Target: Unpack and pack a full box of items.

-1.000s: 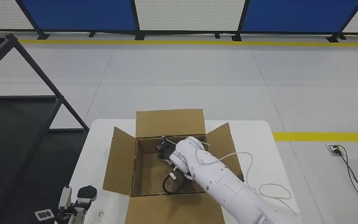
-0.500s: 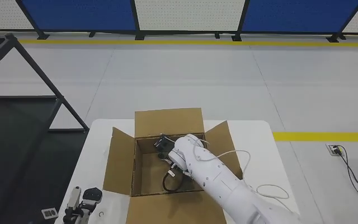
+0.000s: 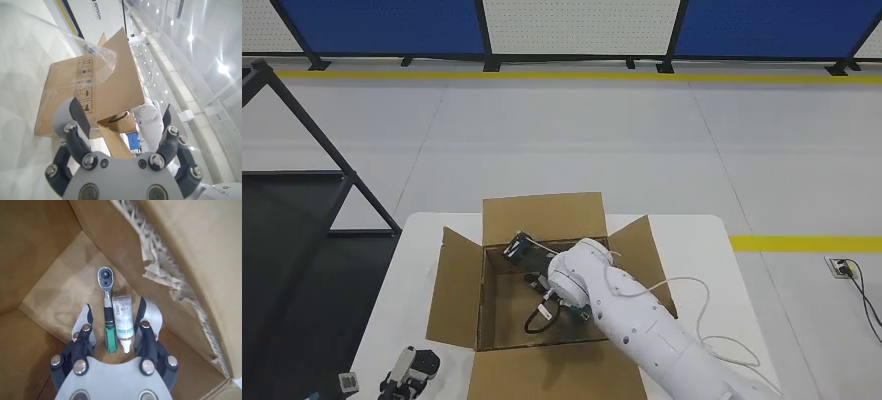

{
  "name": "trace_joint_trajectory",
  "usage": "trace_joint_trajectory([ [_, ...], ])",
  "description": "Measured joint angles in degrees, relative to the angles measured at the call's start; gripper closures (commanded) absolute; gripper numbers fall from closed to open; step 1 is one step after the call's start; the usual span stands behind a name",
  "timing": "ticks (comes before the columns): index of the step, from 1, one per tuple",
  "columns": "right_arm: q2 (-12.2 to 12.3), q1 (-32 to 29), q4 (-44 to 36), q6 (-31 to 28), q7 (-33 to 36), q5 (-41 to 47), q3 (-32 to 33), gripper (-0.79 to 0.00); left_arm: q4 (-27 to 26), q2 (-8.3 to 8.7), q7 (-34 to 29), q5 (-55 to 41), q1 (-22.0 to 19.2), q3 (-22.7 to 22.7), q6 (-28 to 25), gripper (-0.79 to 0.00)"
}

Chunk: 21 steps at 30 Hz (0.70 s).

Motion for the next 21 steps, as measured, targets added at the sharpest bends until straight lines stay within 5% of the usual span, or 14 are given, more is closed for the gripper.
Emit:
trace_joint_trajectory([
  [6,6.97,-15.03,-22.8,-4.79,-1.82,-3.94,14.88,-0.785,1.21,0.05,4.03,13.06,-1.95,1.65,-1.64,-0.785],
  [10,9.35,-24.06,-34.53,-6.8,-1.12,-5.97,21.94,-0.785,1.59,0.14,5.29,19.74,-3.0,2.73,-2.63,-0.785],
  [21,11.29,-31.89,-42.66,-9.38,-2.46,-5.94,28.03,-0.785,3.75,0.04,15.26,33.67,-8.36,5.13,-2.73,-0.785],
])
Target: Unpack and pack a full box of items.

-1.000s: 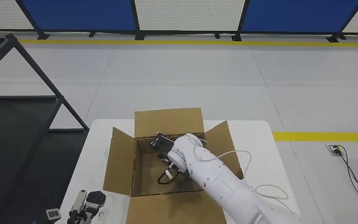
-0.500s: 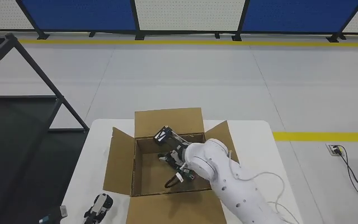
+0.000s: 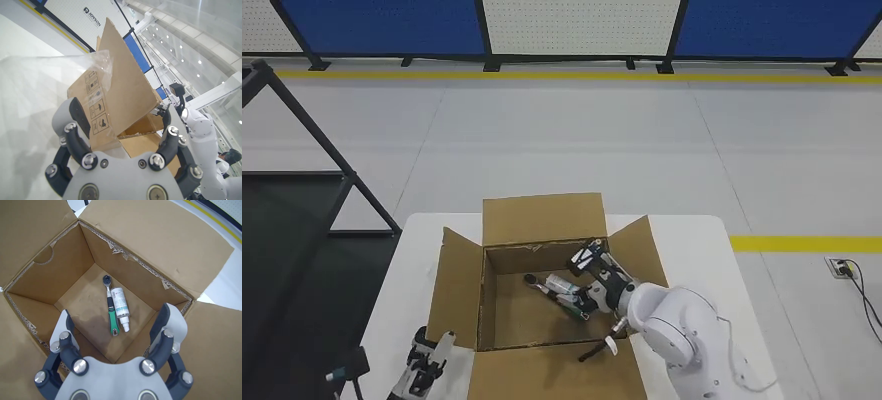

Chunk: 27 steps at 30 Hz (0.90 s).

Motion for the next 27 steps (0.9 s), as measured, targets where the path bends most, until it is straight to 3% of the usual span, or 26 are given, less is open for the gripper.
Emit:
trace_joint_trajectory([
  [10,1.16,-3.52,-3.41,-1.21,-1.04,0.44,3.19,-0.785,3.22,0.26,4.11,10.14,-5.08,1.45,0.49,-0.785],
  [19,2.34,-7.51,-7.6,-4.86,-3.27,3.19,6.55,-0.785,5.56,0.66,5.3,13.01,-9.02,1.03,0.96,-0.785],
  [27,2.82,-9.59,-9.1,-0.98,-3.21,6.21,8.96,-0.785,8.2,1.18,6.14,15.24,-12.86,-0.18,0.76,-0.785],
])
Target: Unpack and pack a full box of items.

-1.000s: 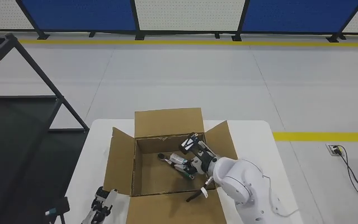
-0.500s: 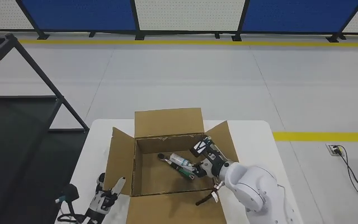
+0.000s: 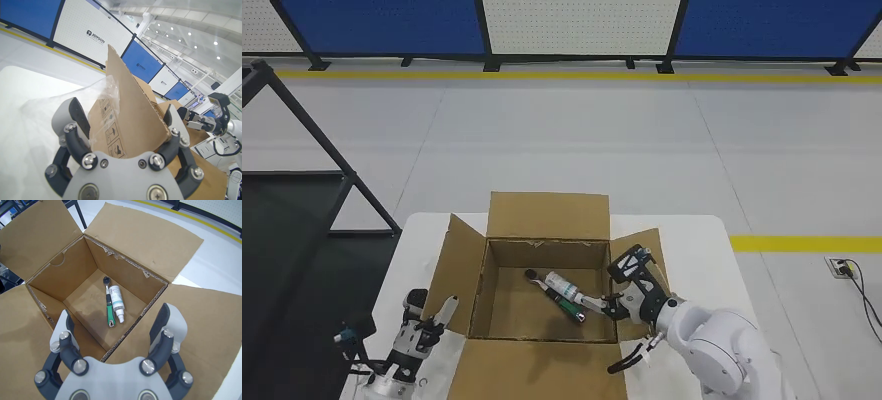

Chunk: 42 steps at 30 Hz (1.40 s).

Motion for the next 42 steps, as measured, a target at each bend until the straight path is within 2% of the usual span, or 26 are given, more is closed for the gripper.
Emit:
trace_joint_trajectory([
  [8,-0.01,0.02,0.02,-0.06,-0.04,-0.05,-0.03,-0.785,1.6,0.41,0.34,-1.47,-1.54,-1.01,-1.22,-0.785],
  [17,0.36,-1.6,-3.53,2.72,-4.4,3.44,2.5,-0.785,-1.87,0.49,2.2,-7.32,2.47,-1.66,-3.18,-0.785],
  [20,0.67,-2.22,-4.8,3.89,-3.89,8.42,5.75,-0.785,-4.39,0.44,2.88,-11.07,4.49,-1.94,-4.19,-0.785],
  [23,1.09,-3.07,-4.39,4.95,-2.37,17.67,10.87,-0.785,-7.33,0.43,2.58,-16.26,6.64,-2.44,-4.86,-0.785],
  [26,1.54,-2.69,-2.1,8.89,1.69,29.89,16.71,-0.785,-9.85,0.43,2.25,-21.4,8.47,-3.18,-4.9,-0.785],
  [29,2.01,-2.06,0.47,8.11,5.52,39.2,20.35,-0.785,-11.35,0.43,1.37,-26.69,9.7,-3.45,-4.62,-0.785],
  [36,1.99,-2.06,0.38,8.05,5.22,38.79,20.15,-0.785,-15.45,0.49,-2.58,-46.85,12.1,-4.04,-1.13,-0.785],
  [42,2.32,-2.2,1.43,7.46,7.33,39.43,18.63,-0.785,-15.38,0.48,-2.51,-44.92,12.05,-4.03,-1.21,-0.785],
])
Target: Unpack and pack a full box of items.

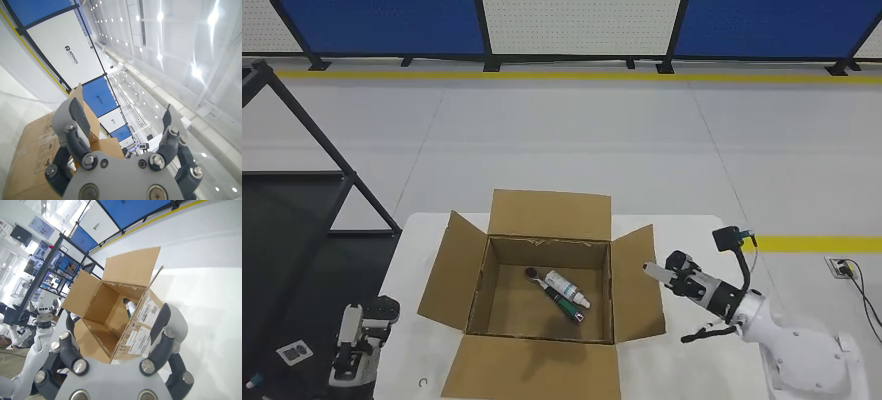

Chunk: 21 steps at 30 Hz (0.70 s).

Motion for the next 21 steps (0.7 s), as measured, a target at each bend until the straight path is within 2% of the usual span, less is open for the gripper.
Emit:
trace_joint_trajectory([
  [3,0.32,1.32,2.42,-1.27,2.68,5.18,-0.74,-0.785,0.11,-0.01,0.22,-0.07,-0.12,-0.04,0.35,-0.785],
  [7,0.76,3.8,6.34,-3.47,6.99,11.73,-2.14,-0.785,0.53,-0.1,1.72,1.32,-1.31,0.19,4.5,-0.785],
  [12,0.98,6.84,10.71,-5.29,8.84,17.54,-5.48,-0.785,0.86,-0.08,1.4,6.35,-2.75,1.28,7.46,-0.785],
  [21,0.98,11.05,15.6,-7.26,6.49,20.17,-12.09,-0.785,1.64,0.06,-1.22,12.31,-5.09,3.98,8.72,-0.785],
])
